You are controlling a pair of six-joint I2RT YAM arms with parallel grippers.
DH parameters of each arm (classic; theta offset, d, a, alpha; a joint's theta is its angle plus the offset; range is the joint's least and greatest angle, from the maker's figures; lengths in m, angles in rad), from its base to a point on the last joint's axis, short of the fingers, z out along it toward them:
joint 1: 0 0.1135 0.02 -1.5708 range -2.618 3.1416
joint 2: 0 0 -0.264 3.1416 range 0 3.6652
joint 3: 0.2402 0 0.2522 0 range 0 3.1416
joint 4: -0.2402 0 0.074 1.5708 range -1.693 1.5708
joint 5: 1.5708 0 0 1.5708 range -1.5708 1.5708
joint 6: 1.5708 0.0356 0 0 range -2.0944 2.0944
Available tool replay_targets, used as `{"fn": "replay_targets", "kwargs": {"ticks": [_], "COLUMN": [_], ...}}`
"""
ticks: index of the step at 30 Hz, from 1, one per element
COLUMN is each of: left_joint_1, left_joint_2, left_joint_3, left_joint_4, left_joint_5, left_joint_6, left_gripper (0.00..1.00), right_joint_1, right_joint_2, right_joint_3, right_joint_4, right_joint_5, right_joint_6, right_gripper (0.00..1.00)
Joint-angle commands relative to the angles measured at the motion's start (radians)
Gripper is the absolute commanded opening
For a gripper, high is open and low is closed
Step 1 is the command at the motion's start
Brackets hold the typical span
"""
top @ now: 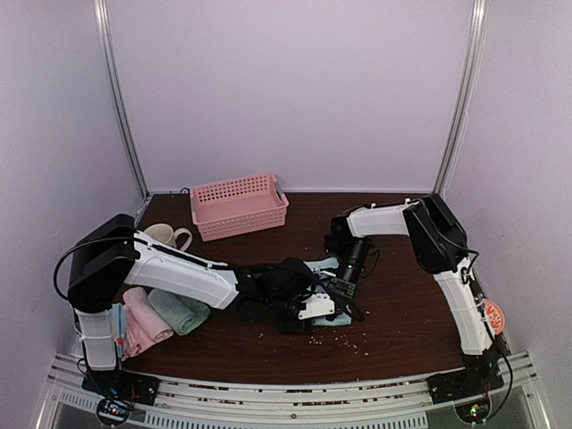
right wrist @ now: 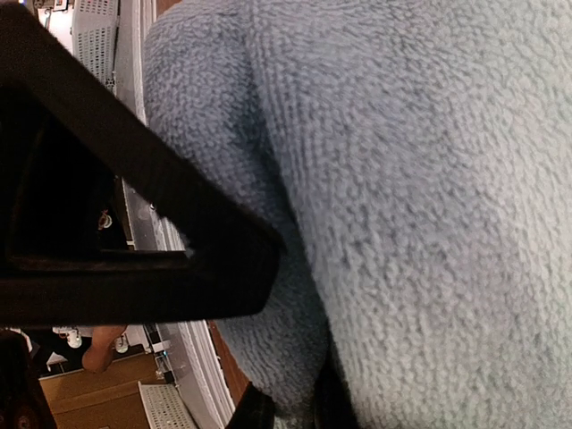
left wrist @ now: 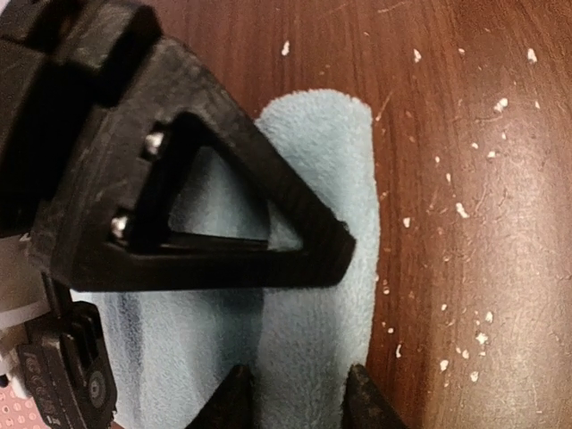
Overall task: Roll the towels
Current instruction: Roll the towel at the center of the board.
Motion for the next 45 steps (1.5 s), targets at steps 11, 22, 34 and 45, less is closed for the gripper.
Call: {"fn": "replay_targets", "kwargs": {"ticks": [11, 22, 34, 45], "left_joint_1": [-0.004, 0.042, 0.255, 0.311], "left_joint_2": [0.01, 0.055, 0.356, 0.451], "left_joint_3": [0.031, 0.149, 0.408, 0.423], "left_joint_4": [-0.09, -0.308, -0.489, -0.472], "left_joint_5": [0.105, 0.379, 0.958, 1.162], "left_joint_6": [-0.053, -0.146, -0.418, -0.563], "left_gripper": [0.02, 0.01, 0.06, 0.07], "right_joint_1": [-0.006, -0.113, -0.212, 0.042], "right_joint_2": [-0.082, -0.187, -0.656, -0.964], "right_joint_3": [0.051, 0.211, 0.13, -0.472], "right_joint_4": [0.095, 0.095, 0.243, 0.491], "right_joint_5": [0.069, 0.126, 0.082, 0.305], "right_joint_6": [0.109, 0.206, 0.121, -0.034], "right_gripper": [0.32, 0.4, 0.44, 0.49]}}
